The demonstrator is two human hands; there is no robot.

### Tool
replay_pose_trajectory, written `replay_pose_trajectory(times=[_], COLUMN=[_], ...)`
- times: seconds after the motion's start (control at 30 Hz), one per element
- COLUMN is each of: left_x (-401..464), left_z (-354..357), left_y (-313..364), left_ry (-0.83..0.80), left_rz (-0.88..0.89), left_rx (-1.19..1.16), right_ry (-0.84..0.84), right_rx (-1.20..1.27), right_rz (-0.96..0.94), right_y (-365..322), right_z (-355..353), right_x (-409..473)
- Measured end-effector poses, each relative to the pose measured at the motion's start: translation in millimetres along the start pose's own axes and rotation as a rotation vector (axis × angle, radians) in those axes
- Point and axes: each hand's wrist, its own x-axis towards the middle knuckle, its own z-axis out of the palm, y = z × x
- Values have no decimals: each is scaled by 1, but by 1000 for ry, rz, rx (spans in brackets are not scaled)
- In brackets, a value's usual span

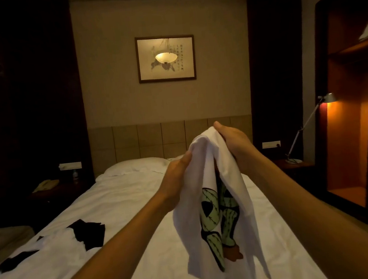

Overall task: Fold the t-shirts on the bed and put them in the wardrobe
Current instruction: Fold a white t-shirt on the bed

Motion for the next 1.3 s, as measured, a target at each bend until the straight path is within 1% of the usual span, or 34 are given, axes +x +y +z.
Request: replay_pose_trajectory(times=[0.07,0.1,0.2,0.27,0.33,0.43,0.47,0.53,0.6,0.73,0.8,0.9,0.97,1.1,1.23,1.3], left_x=[5,8,20,26,35,43,44,45,46,47,46,44,43,41,41,41], left_z=[-11,-18,-25,-23,-24,-32,-34,-37,-38,-45,-53,-65,-70,-81,-91,-94], left_y=[6,11,31,45,54,67,71,79,83,88,89,88,87,84,82,82], left_ry=[14,21,9,40,77,75,72,65,39,55,71,108,129,146,153,137], left_rz=[13,9,26,43,72,140,154,169,190,216,218,200,178,159,129,115], left_rx=[-63,-75,7,85,151,233,248,274,271,239,256,309,321,329,348,357], right_ry=[21,40,39,4,35,185,180,86,21,28,-28,-115,-97,-3,-32,-33], right_rx=[-10,-69,-315,-380,-355,-225,-206,-192,-180,-100,-76,-113,-100,-41,-72,-102], right_rz=[40,55,118,137,47,-201,-277,-321,-285,-269,-211,-166,-161,-116,-49,-56], right_y=[7,13,31,40,46,43,42,44,50,51,51,54,54,47,28,18], right_z=[-4,-5,2,9,15,27,32,45,55,60,57,53,51,42,27,19], right_x=[3,5,8,9,6,-11,-17,-24,-25,-22,-22,-20,-19,-14,-4,1])
